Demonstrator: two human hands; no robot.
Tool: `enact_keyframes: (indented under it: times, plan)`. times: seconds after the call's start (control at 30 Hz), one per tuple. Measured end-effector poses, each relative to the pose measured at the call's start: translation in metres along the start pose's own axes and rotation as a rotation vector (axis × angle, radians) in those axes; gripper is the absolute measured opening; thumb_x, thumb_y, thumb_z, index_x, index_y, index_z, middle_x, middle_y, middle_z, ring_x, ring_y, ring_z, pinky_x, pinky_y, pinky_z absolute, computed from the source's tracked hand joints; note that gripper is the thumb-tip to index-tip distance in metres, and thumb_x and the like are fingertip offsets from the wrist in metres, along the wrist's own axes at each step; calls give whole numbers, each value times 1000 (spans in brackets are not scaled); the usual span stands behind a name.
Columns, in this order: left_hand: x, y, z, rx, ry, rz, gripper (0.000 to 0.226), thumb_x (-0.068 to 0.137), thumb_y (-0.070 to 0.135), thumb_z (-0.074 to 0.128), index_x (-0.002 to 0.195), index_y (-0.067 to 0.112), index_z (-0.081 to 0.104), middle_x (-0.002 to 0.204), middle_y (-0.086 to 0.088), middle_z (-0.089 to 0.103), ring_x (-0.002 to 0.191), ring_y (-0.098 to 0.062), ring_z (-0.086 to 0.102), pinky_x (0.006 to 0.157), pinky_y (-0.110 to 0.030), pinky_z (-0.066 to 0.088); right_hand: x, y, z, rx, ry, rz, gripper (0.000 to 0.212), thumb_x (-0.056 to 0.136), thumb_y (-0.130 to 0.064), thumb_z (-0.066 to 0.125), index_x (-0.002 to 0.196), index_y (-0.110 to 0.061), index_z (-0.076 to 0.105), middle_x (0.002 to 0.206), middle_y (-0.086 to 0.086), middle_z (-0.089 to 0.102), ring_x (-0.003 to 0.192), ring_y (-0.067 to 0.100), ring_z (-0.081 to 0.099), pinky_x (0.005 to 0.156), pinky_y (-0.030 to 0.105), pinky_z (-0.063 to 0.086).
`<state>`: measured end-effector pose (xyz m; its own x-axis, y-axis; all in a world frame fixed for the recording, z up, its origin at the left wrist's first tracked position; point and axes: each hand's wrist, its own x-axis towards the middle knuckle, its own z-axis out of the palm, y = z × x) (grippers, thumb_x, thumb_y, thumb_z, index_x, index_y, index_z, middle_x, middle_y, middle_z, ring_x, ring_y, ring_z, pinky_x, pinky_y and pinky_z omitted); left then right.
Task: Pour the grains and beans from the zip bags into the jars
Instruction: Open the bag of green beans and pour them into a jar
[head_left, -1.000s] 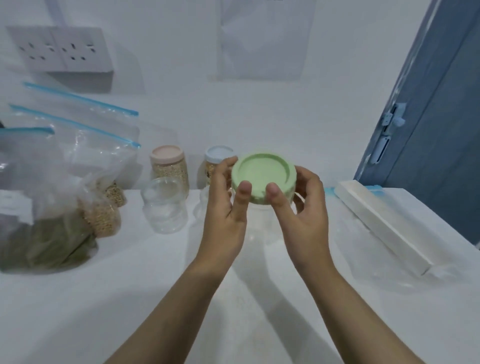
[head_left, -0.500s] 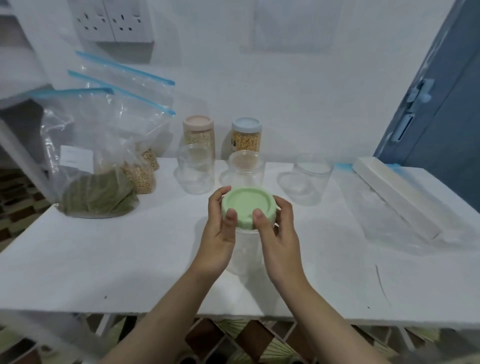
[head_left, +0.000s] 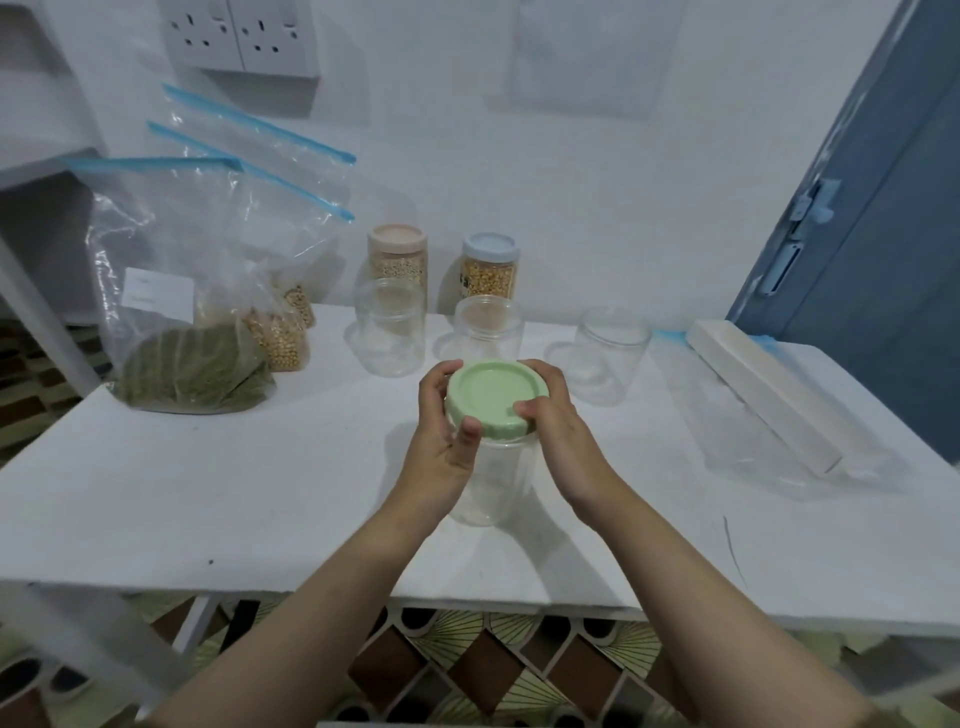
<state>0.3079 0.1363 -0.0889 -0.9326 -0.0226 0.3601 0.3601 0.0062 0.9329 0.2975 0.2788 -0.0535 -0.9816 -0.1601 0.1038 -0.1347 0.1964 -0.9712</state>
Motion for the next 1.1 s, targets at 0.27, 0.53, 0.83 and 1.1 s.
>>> enact_keyframes:
  times: [0.27, 0.53, 0.83, 1.1]
  plan:
    - [8, -1, -3, 10, -75, -15, 102, 50, 99, 47, 131, 39, 31, 132, 8, 44, 110, 9, 55, 89, -14, 46, 2, -6, -10, -17, -52, -6, 37, 87, -32, 45, 124, -36, 47, 118, -7, 56, 103, -2, 53, 75, 8, 41]
    - [8, 1, -18, 115, -106, -35, 84, 54, 90, 62, 127, 56, 37, 126, 28, 51, 121, -3, 53, 100, -27, 46, -16, 9, -11, -10, -43, -71, 62, 83, -74, 48, 137, -46, 36, 126, -21, 52, 111, -10, 56, 85, 6, 43]
    - [12, 3, -21, 188, -114, -24, 79, 55, 81, 74, 124, 62, 38, 123, 21, 59, 120, -4, 54, 99, -27, 46, -8, 18, -25, 24, -60, -60, 50, 91, -67, 43, 138, -51, 43, 135, -24, 53, 126, -4, 50, 105, 30, 45]
    - [7, 2, -25, 185, -148, -41, 92, 54, 83, 73, 132, 46, 39, 126, 30, 54, 127, -3, 49, 103, -32, 46, -10, 21, -19, 12, -40, -48, 59, 75, -85, 46, 121, -50, 37, 123, -8, 57, 114, 5, 58, 96, 26, 50]
